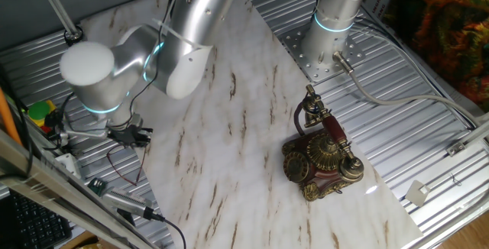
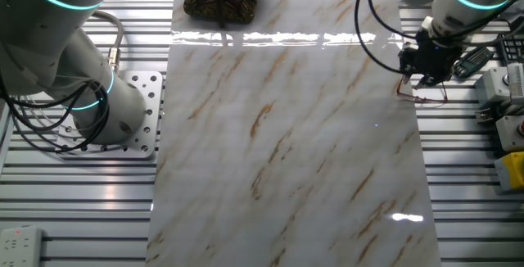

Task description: Unfold the leg of the glasses (with one hand)

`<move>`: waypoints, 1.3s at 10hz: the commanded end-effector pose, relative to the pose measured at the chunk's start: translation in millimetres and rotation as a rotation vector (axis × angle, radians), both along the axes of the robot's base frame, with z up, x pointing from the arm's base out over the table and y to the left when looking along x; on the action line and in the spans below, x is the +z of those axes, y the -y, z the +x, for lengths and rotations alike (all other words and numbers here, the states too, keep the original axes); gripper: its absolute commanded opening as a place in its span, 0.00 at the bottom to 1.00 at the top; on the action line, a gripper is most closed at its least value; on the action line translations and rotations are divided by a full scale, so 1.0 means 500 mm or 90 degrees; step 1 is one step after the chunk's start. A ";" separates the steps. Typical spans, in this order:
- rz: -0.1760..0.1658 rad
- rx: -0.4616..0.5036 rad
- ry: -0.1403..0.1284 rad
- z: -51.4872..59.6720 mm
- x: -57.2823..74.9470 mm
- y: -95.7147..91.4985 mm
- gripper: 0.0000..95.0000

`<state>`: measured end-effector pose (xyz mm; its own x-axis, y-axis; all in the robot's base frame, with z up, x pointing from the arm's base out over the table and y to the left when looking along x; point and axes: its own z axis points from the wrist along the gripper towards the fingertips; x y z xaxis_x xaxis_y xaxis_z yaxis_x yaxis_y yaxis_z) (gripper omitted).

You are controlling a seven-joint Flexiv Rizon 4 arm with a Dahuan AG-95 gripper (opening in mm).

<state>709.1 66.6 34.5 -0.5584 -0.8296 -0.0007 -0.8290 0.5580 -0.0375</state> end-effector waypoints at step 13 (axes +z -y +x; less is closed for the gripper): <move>0.009 0.058 0.000 0.036 -0.024 -0.023 0.20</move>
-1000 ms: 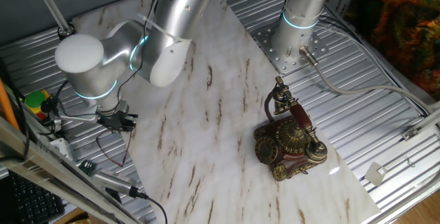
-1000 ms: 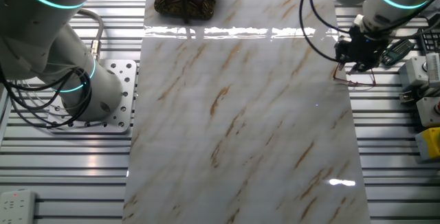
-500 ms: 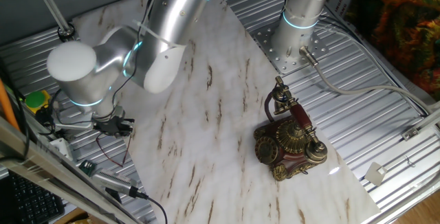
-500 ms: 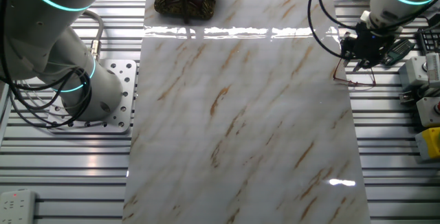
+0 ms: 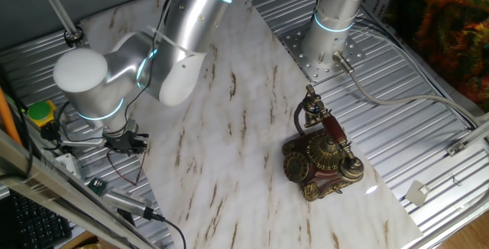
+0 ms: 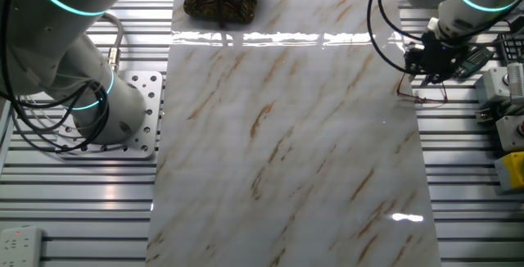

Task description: Unfold the leg of the glasses (with one hand)

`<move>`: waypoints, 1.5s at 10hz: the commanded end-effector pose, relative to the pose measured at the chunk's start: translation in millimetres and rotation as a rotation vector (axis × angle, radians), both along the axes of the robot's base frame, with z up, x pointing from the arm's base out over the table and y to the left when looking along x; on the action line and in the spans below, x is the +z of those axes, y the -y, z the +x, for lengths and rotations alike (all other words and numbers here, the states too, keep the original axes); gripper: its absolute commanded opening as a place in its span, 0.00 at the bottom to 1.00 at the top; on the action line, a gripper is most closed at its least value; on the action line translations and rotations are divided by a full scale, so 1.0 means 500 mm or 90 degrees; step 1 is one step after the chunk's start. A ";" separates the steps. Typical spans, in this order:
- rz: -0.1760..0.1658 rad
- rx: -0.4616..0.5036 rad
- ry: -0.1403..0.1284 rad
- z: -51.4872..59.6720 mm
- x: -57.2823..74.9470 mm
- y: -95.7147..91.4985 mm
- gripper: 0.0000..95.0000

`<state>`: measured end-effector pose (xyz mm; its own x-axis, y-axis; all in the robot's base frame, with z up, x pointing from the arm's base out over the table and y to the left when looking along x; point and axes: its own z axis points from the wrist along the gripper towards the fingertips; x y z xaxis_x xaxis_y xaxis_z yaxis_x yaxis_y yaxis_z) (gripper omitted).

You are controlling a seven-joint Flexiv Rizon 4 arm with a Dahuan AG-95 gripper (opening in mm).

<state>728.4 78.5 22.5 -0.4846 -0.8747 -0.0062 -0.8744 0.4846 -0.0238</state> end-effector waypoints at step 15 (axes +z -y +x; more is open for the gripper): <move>0.008 0.176 0.025 -0.003 -0.002 -0.003 0.20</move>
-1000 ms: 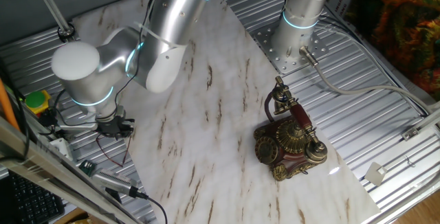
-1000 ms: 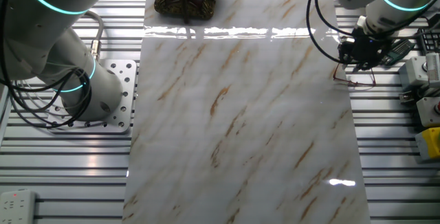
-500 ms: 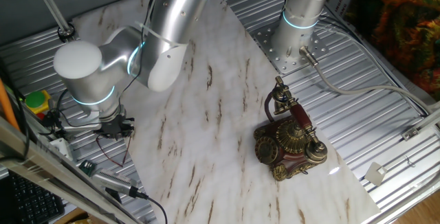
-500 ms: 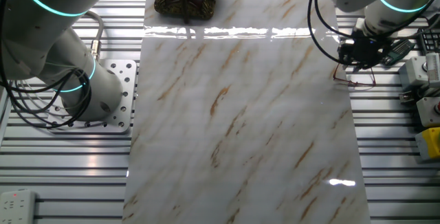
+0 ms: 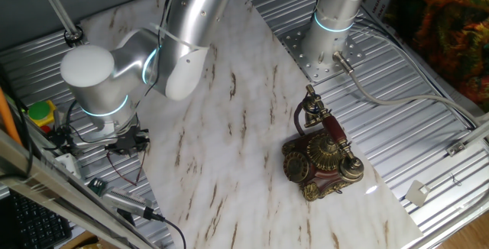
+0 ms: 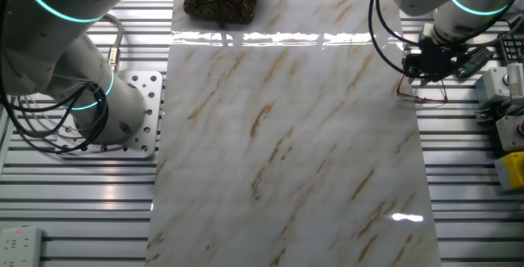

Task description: Unfold the leg of the glasses (with one hand)

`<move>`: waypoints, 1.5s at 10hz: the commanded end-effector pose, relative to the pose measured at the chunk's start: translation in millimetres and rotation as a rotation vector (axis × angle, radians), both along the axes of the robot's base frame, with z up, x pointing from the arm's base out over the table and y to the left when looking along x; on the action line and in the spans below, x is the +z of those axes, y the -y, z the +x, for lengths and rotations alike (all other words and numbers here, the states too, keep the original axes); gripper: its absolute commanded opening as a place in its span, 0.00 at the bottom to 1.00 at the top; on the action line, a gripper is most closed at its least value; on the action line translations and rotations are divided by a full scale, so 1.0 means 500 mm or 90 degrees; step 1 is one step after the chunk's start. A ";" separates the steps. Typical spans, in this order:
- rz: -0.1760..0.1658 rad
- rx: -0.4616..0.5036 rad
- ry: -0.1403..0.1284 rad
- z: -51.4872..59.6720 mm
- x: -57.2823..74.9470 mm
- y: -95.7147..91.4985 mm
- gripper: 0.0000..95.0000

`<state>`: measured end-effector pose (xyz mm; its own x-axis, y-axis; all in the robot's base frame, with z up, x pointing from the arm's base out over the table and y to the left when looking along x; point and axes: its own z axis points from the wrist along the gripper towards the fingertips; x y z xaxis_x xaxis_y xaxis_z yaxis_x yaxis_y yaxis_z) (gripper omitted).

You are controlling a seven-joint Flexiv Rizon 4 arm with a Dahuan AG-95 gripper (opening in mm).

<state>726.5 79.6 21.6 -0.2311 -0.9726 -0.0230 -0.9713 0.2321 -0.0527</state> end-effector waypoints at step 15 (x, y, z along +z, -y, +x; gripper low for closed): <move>0.020 0.006 0.009 -0.003 -0.028 -0.038 0.20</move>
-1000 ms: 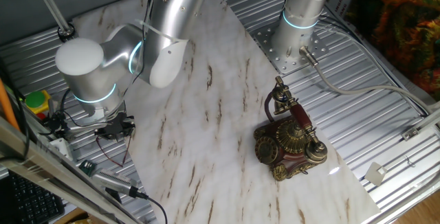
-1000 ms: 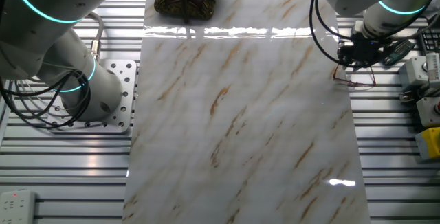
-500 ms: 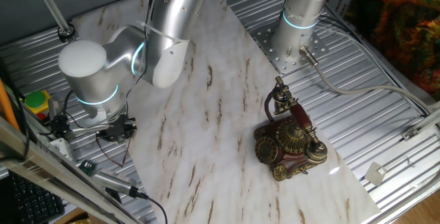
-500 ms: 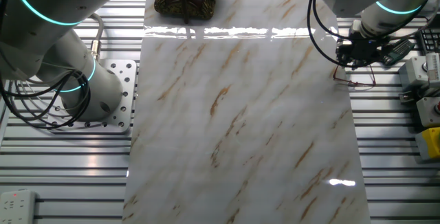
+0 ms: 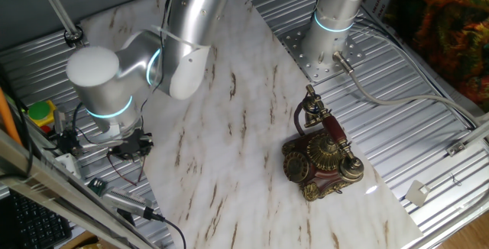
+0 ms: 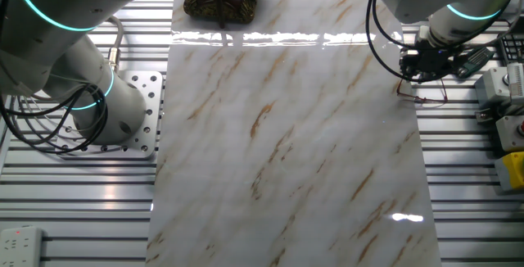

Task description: Unfold the leg of the glasses (with one hand)

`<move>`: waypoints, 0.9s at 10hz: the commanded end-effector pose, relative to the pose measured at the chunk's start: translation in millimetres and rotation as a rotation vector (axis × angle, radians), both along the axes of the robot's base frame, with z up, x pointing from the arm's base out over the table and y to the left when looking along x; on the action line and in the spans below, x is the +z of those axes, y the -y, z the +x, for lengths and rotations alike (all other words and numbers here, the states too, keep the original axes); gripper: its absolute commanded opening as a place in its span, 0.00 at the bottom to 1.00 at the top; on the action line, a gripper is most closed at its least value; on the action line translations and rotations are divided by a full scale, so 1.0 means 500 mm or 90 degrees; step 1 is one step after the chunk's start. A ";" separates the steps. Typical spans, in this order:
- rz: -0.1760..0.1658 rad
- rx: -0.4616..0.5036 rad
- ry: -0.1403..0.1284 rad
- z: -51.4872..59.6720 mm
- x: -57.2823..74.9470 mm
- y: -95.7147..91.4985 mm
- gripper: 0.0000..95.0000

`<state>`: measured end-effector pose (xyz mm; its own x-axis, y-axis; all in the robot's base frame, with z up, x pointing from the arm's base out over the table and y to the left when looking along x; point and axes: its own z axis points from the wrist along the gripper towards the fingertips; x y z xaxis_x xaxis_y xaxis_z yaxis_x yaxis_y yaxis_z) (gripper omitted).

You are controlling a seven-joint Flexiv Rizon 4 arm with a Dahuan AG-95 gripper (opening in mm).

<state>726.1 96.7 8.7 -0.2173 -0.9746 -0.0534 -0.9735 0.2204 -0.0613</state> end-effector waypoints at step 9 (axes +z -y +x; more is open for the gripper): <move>0.004 -0.010 -0.017 -0.005 0.000 -0.009 0.20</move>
<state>725.4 102.7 9.5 -0.2345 -0.9699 -0.0660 -0.9703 0.2377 -0.0446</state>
